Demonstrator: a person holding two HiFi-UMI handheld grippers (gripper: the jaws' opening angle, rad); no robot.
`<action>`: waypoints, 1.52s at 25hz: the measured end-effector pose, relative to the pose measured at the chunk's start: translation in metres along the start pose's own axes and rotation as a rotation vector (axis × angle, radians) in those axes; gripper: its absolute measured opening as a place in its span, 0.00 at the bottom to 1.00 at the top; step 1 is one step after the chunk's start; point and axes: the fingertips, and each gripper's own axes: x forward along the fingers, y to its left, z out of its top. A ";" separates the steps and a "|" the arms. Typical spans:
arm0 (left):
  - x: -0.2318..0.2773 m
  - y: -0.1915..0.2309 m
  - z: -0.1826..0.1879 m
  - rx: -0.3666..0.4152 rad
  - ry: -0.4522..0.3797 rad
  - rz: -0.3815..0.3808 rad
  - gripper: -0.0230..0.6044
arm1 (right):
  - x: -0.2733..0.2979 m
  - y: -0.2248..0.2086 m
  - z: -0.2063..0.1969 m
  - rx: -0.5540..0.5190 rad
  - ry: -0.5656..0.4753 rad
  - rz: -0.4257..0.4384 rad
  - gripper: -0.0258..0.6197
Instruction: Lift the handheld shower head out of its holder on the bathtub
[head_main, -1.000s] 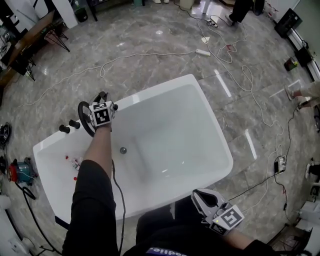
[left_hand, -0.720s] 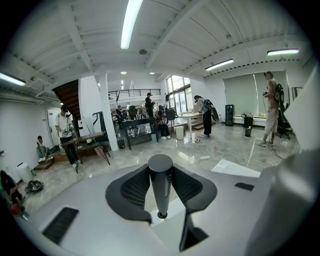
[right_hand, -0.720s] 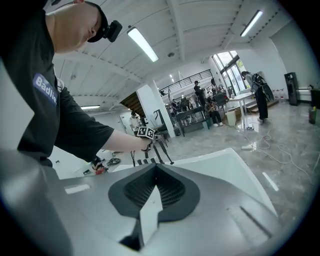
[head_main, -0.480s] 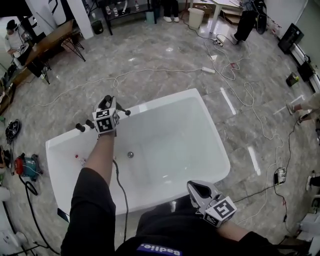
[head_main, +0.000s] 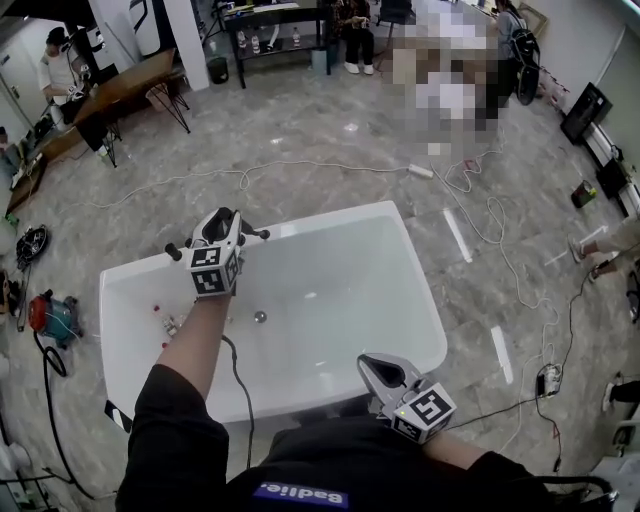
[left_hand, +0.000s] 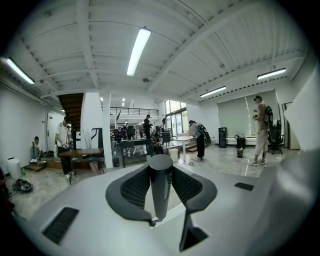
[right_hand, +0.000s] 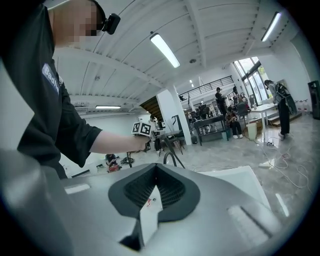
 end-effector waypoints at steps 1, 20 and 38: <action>-0.012 -0.008 0.008 0.003 -0.023 -0.016 0.25 | -0.001 0.001 -0.001 -0.006 0.001 0.009 0.04; -0.199 -0.113 0.002 0.031 -0.083 -0.112 0.25 | 0.010 0.041 0.033 -0.107 -0.005 0.155 0.04; -0.288 -0.200 -0.011 0.027 -0.084 -0.199 0.25 | 0.012 0.057 0.028 -0.155 0.016 0.265 0.04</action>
